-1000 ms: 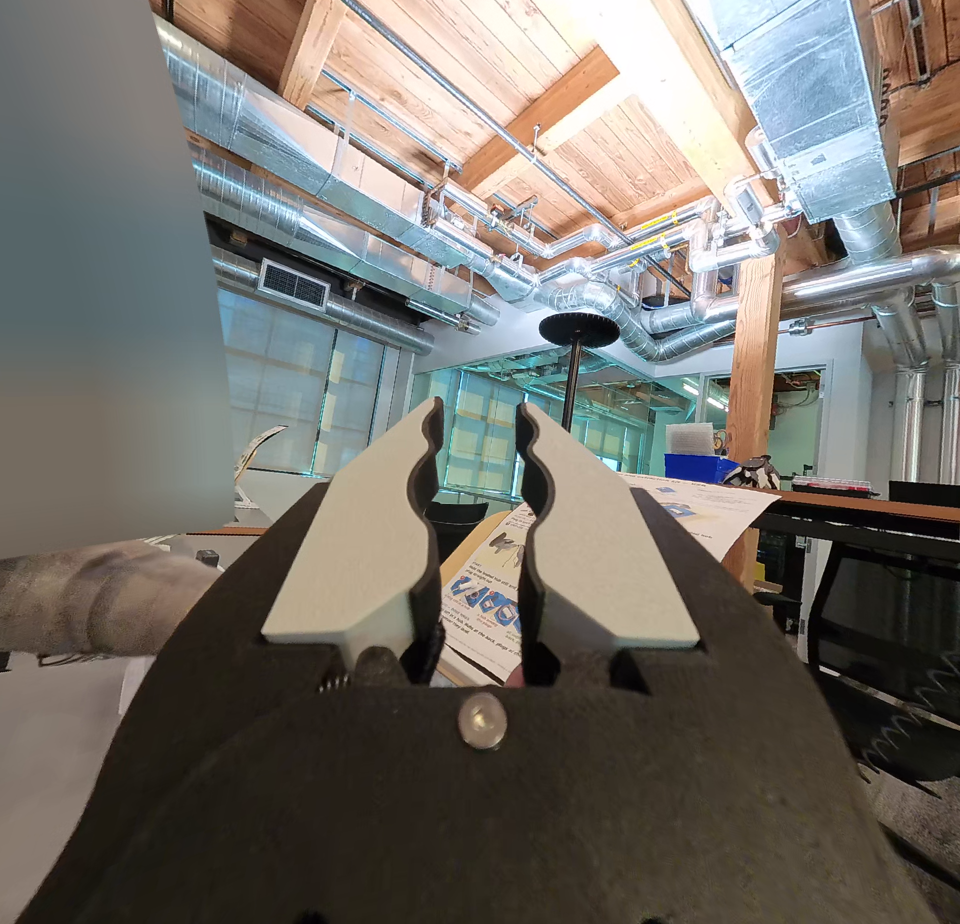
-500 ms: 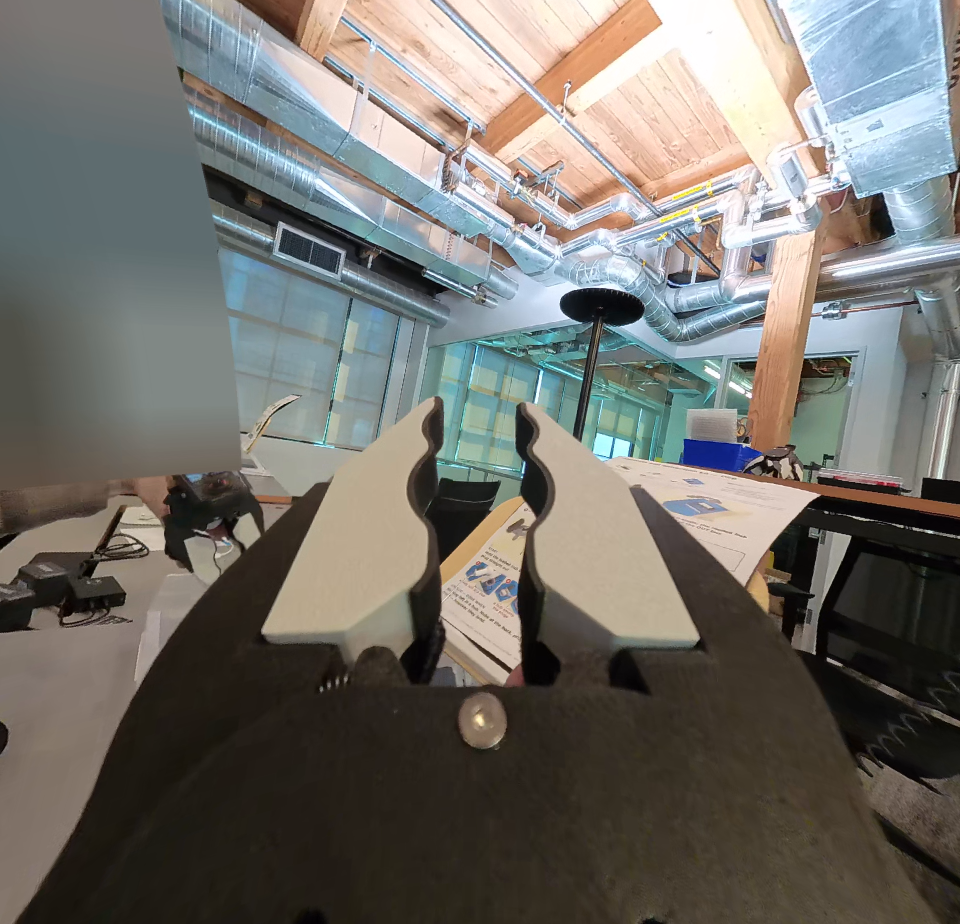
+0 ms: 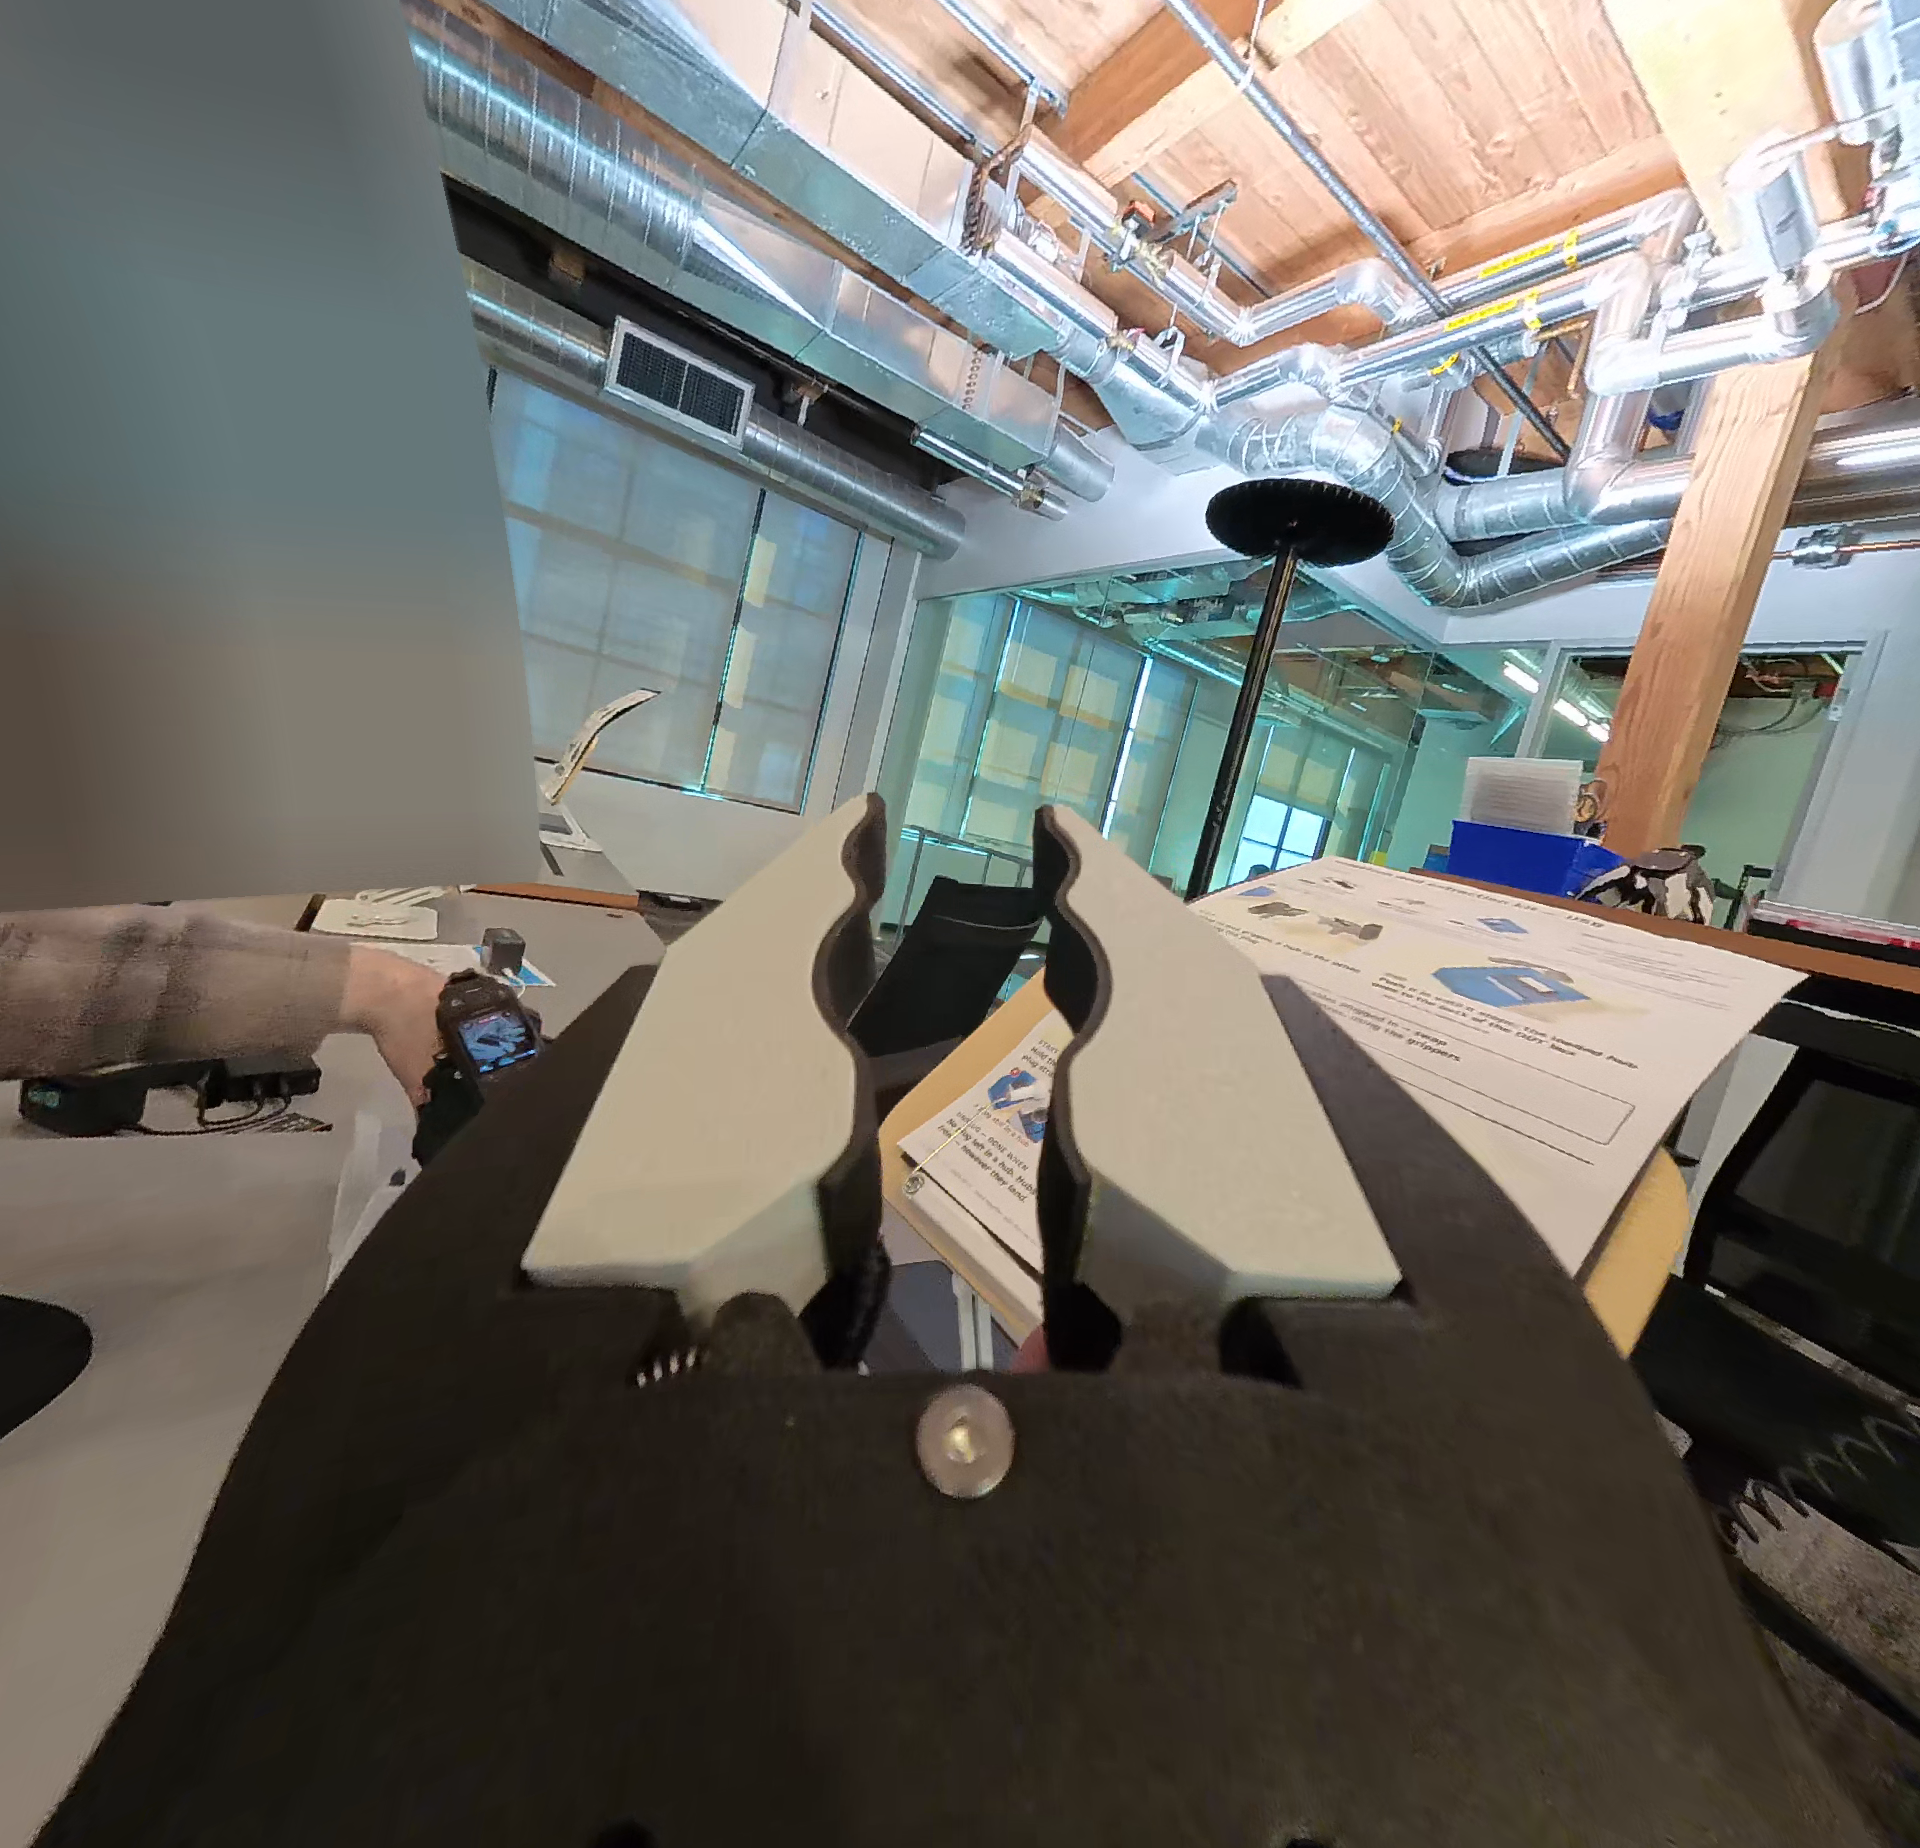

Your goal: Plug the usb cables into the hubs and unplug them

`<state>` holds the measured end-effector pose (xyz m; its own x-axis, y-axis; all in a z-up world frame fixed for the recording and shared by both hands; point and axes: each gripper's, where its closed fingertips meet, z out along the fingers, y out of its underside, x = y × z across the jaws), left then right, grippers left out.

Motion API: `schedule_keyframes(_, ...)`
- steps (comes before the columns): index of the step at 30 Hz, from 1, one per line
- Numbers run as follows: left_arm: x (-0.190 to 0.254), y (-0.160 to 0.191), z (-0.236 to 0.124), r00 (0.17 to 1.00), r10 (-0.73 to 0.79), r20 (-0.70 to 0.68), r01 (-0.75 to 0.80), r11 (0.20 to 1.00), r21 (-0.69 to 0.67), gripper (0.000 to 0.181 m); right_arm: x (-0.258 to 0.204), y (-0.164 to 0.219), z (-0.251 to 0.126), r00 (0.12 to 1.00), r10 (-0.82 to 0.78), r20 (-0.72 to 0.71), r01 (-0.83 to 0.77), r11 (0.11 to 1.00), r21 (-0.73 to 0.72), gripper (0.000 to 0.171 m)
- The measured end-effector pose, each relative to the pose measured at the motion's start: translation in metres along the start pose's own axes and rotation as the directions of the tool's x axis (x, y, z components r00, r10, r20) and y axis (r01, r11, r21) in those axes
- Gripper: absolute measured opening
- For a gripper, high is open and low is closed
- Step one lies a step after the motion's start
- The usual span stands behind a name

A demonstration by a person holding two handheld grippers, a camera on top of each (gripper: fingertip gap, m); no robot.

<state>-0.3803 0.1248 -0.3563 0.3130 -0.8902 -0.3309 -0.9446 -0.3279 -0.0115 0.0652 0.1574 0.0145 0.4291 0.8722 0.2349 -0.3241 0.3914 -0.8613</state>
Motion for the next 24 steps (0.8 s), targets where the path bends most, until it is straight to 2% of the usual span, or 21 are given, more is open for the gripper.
schedule_keyframes(6, -0.005, -0.014, 0.008, 0.991, -0.099, -0.095, 0.106, 0.991, 0.08, 0.019, -0.005, 0.005, 0.006, 1.0, 0.001, 0.021, 0.0, 1.0, -0.017, 0.026)
schedule_keyframes(13, -0.002, -0.016, 0.005, 0.956, -0.189, -0.226, 0.216, 0.971, 0.105, 0.028, -0.008, 0.004, 0.005, 0.999, -0.003, 0.034, 0.004, 1.0, -0.017, 0.026)
schedule_keyframes(18, -0.002, -0.033, -0.004, 0.894, -0.292, -0.341, 0.373, 0.905, 0.203, 0.027, -0.008, 0.001, 0.002, 0.999, 0.0, 0.036, 0.0, 1.0, -0.008, 0.027)
schedule_keyframes(23, -0.002, -0.035, 0.006, 0.875, -0.358, -0.326, 0.431, 0.882, 0.189, 0.03, -0.008, 0.0, 0.001, 0.999, 0.0, 0.036, 0.0, 1.0, -0.006, 0.027)
schedule_keyframes(24, -0.005, -0.034, 0.007, 0.875, -0.374, -0.309, 0.441, 0.878, 0.186, 0.025, -0.008, 0.0, 0.001, 0.999, 0.0, 0.036, 0.0, 1.0, -0.006, 0.026)
